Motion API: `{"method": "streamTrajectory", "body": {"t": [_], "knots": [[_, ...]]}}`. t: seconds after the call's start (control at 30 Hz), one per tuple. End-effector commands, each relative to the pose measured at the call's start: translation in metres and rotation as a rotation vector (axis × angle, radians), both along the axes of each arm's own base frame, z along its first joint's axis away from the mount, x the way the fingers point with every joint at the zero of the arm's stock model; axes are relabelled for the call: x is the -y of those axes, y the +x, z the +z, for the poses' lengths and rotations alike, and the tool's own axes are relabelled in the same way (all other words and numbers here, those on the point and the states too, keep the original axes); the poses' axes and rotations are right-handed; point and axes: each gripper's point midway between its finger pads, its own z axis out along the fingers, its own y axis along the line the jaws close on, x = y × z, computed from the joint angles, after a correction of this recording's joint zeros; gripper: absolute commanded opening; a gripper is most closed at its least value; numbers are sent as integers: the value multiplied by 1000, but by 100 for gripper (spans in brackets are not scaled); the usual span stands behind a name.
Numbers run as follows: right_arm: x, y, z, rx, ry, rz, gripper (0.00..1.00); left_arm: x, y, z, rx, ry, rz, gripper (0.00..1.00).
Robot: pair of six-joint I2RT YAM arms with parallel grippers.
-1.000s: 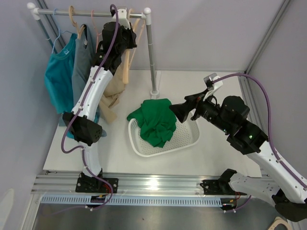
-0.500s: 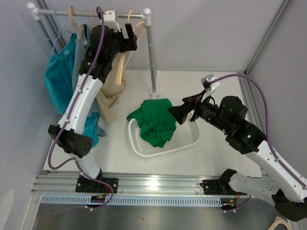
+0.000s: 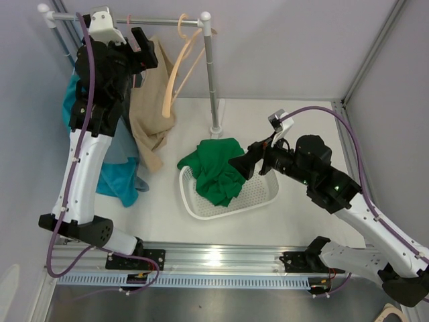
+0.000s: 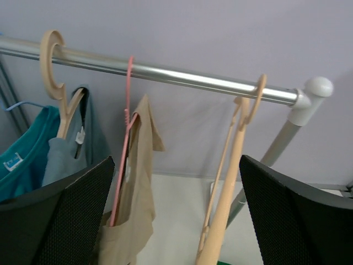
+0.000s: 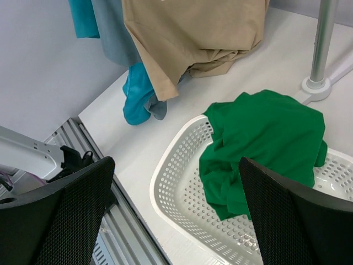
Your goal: Remove the t-shirt from the hanger
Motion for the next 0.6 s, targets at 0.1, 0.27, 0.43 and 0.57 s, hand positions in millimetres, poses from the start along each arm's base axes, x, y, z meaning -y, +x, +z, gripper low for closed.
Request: {"method": "streamTrajectory", "body": {"t": [0.1,0.27,0.43,0.57], "knots": [[7,-13,17,24,47,14,99,-28,15,-15,-56,32,78,99],[15,-13,15,27,31,-11,100,-41,38,-36,-89,43,115,99],[15,-12,17,33,26,-13,100,-56,56,-48,-116,65,161,90],[14,-9,15,28,18,-17,100,-69,71,-60,-138,46,139,82]]}}
